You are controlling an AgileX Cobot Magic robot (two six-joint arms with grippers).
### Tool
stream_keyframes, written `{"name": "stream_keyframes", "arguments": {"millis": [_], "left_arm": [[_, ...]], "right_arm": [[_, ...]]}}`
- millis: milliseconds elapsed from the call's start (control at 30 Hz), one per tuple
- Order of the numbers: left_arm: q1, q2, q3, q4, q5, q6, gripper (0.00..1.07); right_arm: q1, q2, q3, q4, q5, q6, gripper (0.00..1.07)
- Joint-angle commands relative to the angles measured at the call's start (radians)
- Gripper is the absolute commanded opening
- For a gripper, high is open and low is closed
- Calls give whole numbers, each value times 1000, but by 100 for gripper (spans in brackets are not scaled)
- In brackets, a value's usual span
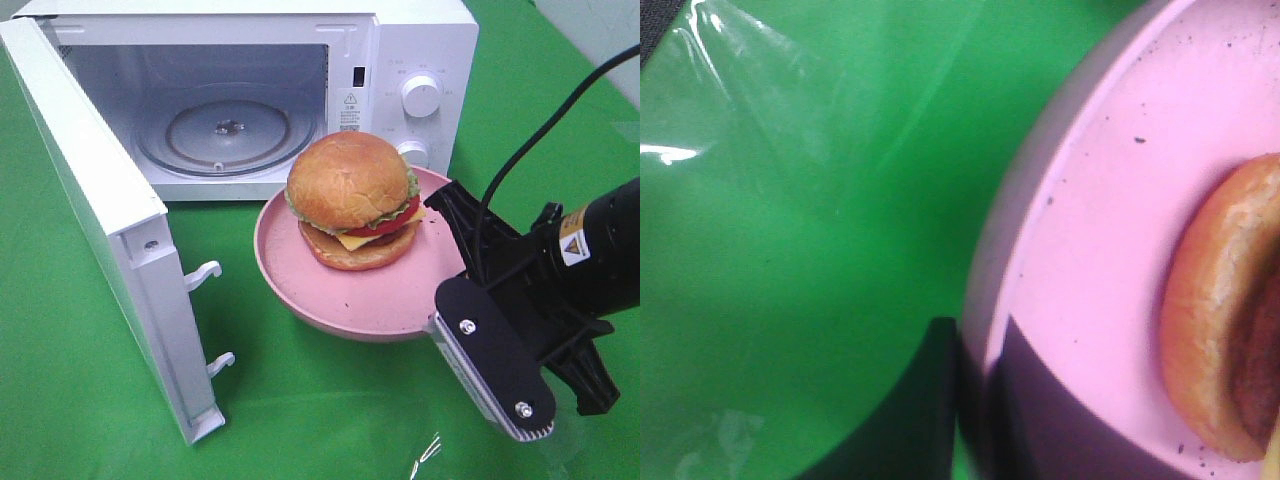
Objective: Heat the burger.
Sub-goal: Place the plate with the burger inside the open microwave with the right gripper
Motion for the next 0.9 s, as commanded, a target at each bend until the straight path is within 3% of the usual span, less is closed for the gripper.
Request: {"name": "stream_keyframes", "arguments": {"millis": [33, 333, 633, 900], "left_arm": [[0, -15, 3, 2, -7, 0, 99], [0, -15, 3, 2, -7, 0, 99], [0, -15, 3, 2, -7, 0, 99], [0, -15, 3, 2, -7, 0, 99]], "right_arm": [[0, 5, -28, 16, -29, -14, 0], [1, 110, -112, 25, -23, -47, 0], [1, 198, -188, 200, -13, -177, 0], [1, 255, -245, 205, 2, -192, 0]]}}
